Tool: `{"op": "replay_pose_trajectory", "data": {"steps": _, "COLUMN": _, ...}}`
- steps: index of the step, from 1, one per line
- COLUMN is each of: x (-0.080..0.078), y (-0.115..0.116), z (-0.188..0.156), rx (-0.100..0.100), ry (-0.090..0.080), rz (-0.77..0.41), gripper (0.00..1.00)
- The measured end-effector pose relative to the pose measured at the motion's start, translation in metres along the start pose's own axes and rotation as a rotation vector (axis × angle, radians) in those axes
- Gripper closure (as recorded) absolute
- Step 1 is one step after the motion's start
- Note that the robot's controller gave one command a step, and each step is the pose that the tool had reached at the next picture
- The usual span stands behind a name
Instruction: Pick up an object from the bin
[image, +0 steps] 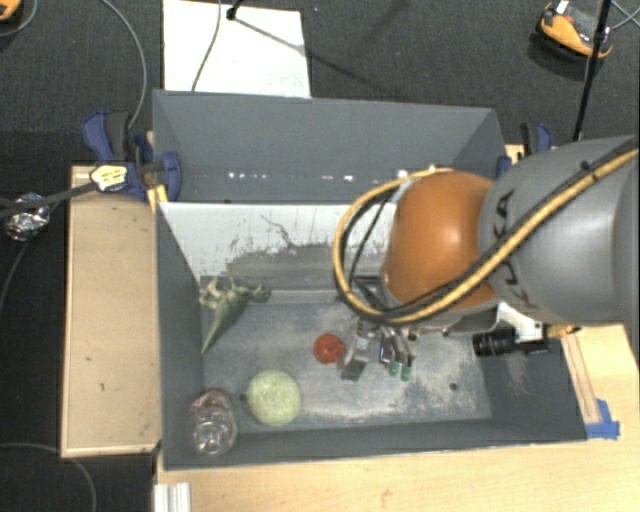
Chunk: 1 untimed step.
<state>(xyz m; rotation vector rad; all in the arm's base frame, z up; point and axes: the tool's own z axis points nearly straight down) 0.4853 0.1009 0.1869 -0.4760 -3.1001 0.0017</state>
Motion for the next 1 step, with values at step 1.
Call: {"op": "replay_pose_trajectory", "data": {"steps": 1, "x": 0.0032, "y": -0.0054, "z": -0.0332, "rx": -0.012, "ry": -0.021, "rz": -0.010, "gripper": 1.00}}
